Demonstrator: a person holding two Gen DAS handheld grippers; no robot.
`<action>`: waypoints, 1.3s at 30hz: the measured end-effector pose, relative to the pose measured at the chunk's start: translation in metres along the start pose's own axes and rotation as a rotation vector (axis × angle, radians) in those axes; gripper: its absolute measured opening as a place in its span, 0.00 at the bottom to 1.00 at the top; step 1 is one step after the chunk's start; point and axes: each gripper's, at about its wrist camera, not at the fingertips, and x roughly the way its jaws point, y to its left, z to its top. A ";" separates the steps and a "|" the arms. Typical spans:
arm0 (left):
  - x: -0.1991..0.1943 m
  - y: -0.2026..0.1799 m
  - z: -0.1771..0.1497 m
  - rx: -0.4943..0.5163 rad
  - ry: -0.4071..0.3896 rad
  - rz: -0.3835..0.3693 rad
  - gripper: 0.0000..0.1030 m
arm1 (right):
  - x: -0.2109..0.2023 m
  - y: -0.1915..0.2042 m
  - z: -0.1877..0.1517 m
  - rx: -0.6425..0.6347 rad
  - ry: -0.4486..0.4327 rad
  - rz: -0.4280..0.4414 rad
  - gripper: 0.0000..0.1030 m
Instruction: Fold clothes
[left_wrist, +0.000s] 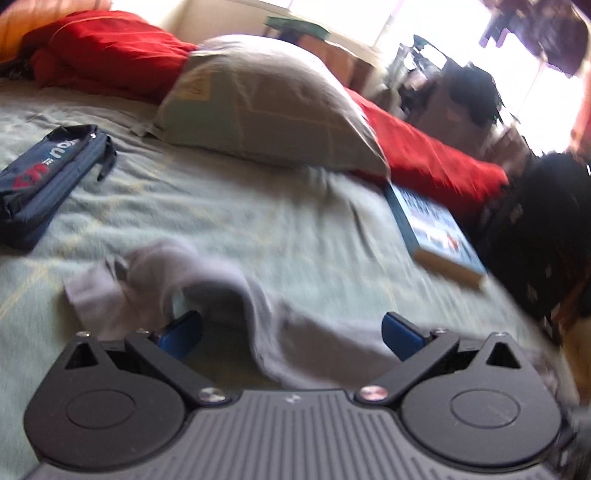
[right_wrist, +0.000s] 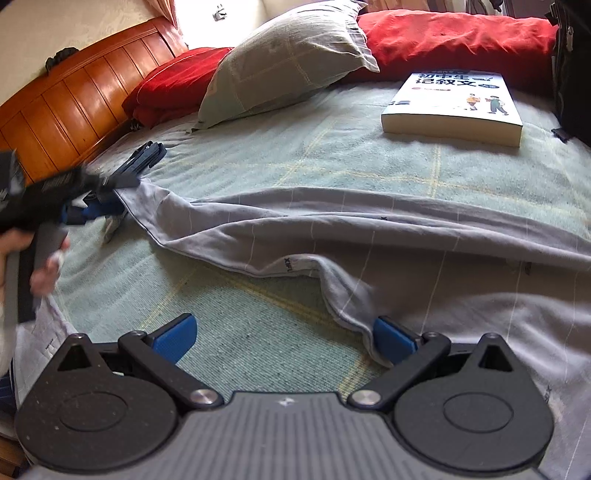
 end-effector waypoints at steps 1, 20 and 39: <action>0.005 0.004 0.006 -0.028 -0.004 -0.004 0.99 | 0.000 0.000 0.000 -0.002 0.000 -0.002 1.00; 0.035 0.048 0.036 -0.116 0.020 0.186 0.07 | -0.003 0.012 -0.005 -0.066 -0.005 -0.050 1.00; 0.015 0.010 0.074 0.136 -0.079 0.253 0.04 | -0.017 0.012 -0.007 -0.072 -0.012 -0.055 1.00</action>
